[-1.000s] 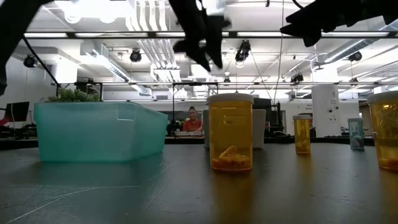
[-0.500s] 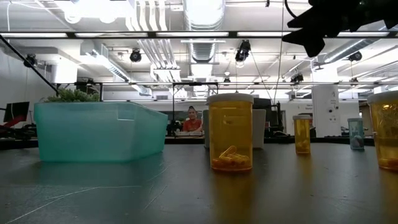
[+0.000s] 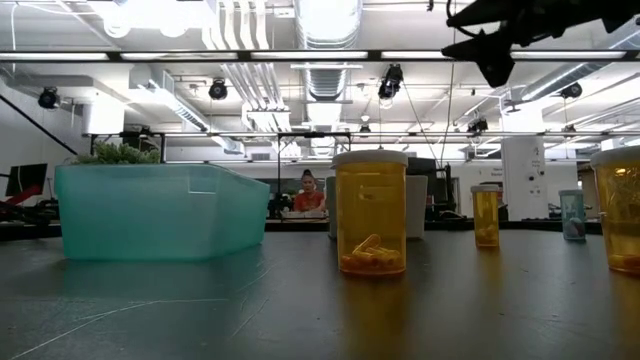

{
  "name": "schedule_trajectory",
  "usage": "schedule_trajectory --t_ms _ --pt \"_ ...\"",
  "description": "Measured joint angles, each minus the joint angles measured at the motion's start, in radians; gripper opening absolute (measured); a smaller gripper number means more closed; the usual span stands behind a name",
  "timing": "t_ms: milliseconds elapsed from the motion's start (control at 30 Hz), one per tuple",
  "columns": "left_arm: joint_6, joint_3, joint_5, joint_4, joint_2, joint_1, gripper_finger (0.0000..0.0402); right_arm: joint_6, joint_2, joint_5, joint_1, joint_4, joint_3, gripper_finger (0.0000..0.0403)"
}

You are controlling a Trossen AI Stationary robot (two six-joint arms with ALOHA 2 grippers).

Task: Pick and place medicine bottles into bin by pill shape (circle, oval)
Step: Put the top right blue pill bottle into the white bin

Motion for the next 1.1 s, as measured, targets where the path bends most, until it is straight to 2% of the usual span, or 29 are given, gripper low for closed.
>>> schedule_trajectory --t_ms 233,400,600,733,900,1100 --pt "0.026 -0.197 0.000 0.212 -0.137 0.013 0.0215 0.119 0.070 -0.030 0.030 -0.063 0.080 0.0203" --pt "0.018 -0.283 -0.001 0.300 -0.209 0.013 0.0215 0.143 0.124 -0.031 0.043 -0.225 0.190 0.0203" --pt "0.018 -0.324 -0.003 0.434 -0.249 0.013 0.0215 0.136 0.196 -0.026 0.043 -0.410 0.325 0.0203" --pt "0.018 -0.348 -0.004 0.544 -0.245 0.014 0.0215 0.077 0.253 0.002 0.043 -0.443 0.381 0.0203" --pt "0.039 -0.351 -0.009 0.564 -0.248 0.014 0.0215 -0.006 0.349 0.063 0.042 -0.456 0.445 0.0198" --pt "0.138 -0.353 -0.110 0.554 -0.278 0.018 0.0215 -0.078 0.491 0.136 0.033 -0.456 0.540 0.0161"
